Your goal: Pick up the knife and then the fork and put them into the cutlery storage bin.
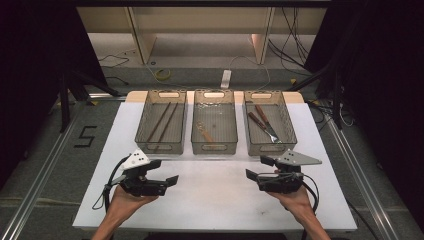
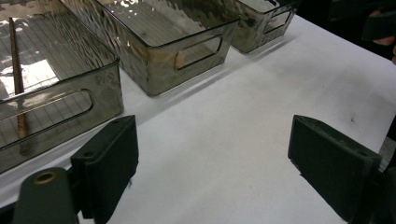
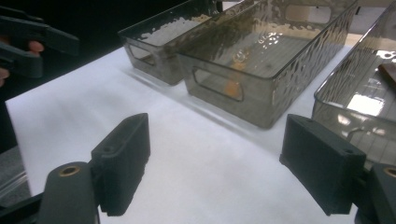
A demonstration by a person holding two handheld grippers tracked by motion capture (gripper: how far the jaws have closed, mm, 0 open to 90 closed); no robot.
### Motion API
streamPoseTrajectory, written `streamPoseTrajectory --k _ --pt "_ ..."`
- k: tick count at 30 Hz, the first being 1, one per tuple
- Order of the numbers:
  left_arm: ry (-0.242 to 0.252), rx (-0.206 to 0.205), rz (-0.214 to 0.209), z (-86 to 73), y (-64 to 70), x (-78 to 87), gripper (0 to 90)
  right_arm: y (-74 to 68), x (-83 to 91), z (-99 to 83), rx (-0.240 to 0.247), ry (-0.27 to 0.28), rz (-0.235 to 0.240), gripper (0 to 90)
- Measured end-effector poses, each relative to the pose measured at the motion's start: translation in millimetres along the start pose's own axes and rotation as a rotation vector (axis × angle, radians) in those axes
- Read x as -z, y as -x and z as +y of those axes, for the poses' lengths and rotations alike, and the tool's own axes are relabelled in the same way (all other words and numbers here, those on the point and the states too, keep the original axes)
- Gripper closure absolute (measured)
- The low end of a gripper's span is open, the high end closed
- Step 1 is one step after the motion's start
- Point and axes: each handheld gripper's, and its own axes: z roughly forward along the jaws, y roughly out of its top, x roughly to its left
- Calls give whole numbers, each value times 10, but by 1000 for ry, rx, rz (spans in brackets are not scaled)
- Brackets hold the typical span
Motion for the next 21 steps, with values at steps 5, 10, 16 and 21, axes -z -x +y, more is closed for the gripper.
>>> streamPoseTrajectory --k 5,10,16,21 --pt "22 9 -17 -15 3 15 158 -63 113 -110 -8 18 5 220" --pt "21 11 -16 -31 -3 14 155 -98 195 -221 -10 25 0 215" --pt "26 18 -21 -38 -18 15 155 -113 256 -255 -10 45 -18 202" --pt "29 20 -25 -34 -17 17 155 -107 269 -254 -15 51 -24 198"
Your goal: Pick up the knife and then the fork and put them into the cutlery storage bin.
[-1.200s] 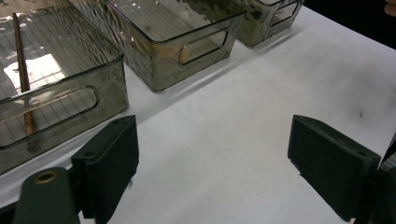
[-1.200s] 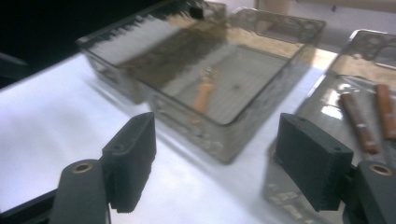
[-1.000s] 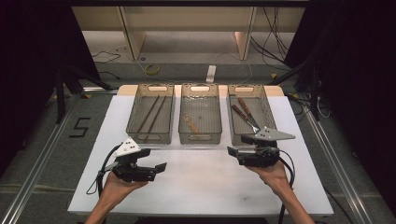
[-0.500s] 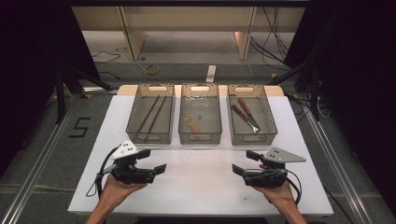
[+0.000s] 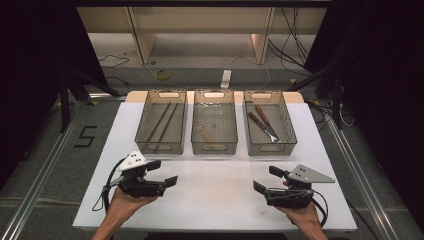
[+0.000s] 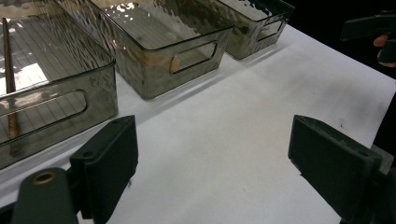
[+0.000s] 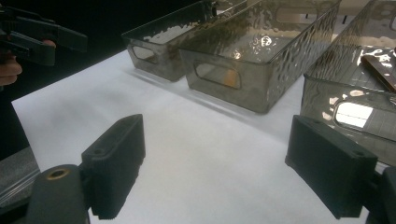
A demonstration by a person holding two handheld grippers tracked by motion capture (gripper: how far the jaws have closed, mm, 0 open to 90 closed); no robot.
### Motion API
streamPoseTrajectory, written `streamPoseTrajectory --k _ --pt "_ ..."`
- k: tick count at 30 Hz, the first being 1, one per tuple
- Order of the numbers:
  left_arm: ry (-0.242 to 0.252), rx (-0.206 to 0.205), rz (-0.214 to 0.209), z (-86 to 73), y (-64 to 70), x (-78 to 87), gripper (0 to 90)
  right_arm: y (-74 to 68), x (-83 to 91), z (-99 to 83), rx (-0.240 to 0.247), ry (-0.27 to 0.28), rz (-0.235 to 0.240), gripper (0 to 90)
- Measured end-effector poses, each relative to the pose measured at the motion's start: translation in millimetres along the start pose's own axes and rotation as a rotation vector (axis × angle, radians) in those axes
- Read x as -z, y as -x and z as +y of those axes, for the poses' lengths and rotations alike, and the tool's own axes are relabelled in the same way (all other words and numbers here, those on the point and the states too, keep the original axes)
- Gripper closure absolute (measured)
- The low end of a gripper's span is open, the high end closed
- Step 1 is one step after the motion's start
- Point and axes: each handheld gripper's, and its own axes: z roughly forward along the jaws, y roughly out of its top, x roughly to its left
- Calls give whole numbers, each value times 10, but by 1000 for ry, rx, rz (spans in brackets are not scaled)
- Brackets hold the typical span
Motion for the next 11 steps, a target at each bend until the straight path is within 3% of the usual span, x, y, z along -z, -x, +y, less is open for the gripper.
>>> streamPoseTrajectory --k 11 --pt "-10 0 -2 0 0 -13 155 -3 -4 6 10 -6 -5 190"
